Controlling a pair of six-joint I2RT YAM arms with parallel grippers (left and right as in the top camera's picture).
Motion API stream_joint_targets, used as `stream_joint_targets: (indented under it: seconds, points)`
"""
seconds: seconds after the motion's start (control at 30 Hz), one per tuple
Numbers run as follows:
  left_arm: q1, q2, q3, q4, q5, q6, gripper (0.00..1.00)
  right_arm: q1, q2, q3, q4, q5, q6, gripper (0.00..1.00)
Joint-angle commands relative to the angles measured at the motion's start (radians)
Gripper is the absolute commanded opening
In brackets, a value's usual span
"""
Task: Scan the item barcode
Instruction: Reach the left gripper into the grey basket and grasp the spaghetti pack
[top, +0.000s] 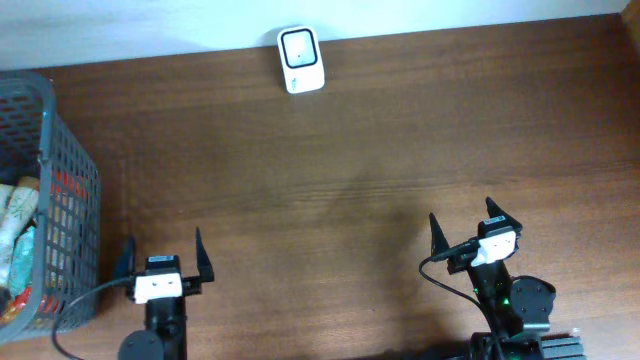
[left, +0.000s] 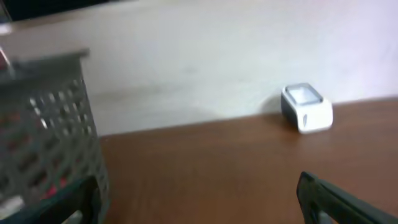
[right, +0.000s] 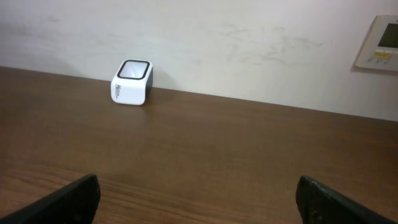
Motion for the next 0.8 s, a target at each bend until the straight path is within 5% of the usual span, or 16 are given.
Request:
stream_joint_targets:
  seconds: [0.0, 0.2, 0.53, 0.63, 0.77]
  points:
    - [0.003, 0.159, 0.254, -0.019, -0.004, -0.043, 0.99, -0.006, -0.005, -0.008, -0.001, 0.005, -0.003, 0.99]
    - [0.01, 0.565, 0.796, -0.256, 0.004, -0.042, 0.99, -0.006, -0.005, -0.008, -0.001, 0.005, -0.004, 0.99]
    - [0.081, 1.454, 2.166, -1.283, 0.003, 0.026, 0.99, -0.006, -0.005, -0.008, -0.001, 0.005, -0.003, 0.99]
    - [0.109, 1.578, 2.281, -1.311, -0.155, 0.025, 0.99, -0.006, -0.005, -0.008, -0.001, 0.005, -0.003, 0.99]
    - [0.332, 1.644, 2.28, -1.349, -0.124, -0.102, 0.99, -0.006, -0.005, -0.008, -0.001, 0.005, -0.003, 0.99]
